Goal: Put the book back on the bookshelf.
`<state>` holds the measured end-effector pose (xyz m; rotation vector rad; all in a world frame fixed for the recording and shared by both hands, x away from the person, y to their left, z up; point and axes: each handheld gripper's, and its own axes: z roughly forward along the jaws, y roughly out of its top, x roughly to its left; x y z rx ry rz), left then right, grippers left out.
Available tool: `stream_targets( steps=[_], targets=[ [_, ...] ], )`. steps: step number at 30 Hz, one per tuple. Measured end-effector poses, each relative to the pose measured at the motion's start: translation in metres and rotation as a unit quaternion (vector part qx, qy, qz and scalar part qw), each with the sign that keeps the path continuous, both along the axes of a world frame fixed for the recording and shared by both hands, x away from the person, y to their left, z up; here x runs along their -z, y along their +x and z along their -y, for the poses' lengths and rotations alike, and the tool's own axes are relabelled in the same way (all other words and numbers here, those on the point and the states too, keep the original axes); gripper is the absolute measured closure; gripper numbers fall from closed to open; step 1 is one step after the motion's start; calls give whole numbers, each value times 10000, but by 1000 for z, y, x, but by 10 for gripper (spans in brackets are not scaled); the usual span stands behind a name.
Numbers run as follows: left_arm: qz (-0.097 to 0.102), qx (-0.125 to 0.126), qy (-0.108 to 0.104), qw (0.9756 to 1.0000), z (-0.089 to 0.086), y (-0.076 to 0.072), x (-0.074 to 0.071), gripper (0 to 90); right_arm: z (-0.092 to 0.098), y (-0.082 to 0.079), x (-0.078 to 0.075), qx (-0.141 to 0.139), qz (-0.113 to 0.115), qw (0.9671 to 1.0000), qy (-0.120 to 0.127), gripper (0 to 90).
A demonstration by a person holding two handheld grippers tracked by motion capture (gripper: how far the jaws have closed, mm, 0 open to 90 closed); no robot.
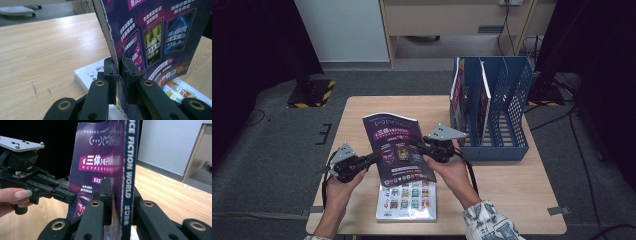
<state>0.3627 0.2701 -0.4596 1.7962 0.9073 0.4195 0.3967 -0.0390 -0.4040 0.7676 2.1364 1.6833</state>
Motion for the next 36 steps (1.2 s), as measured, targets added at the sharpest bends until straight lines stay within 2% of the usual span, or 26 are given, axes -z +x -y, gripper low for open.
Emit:
stream_targets(
  steps=[7, 14, 22, 29, 34, 36],
  targets=[
    [177, -48, 94, 9998, 0, -3, -7, 831, 1, 1, -8, -76, 106, 9999, -31, 763],
    [359, -97, 206, 9991, -3, -6, -14, 834, 0, 2, -10, -113, 49, 9999, 39, 720],
    [410, -54, 193, 9990, -2, -6, -14, 836, 0, 6, -11, -182, -32, 9998, 76, 627],
    [489, -2, 200, 9986, -1, -8, -14, 837, 2, 10, -18, -434, -14, 9988, 223, 600],
    [516, 7, 206, 9985, 0, -8, -14, 837, 0, 11, -25, -487, 73, 9988, 54, 597],
    [528, 10, 206, 9984, 0, -8, -14, 837, -1, 12, -28, -472, 103, 9988, 64, 596]
  ],
)
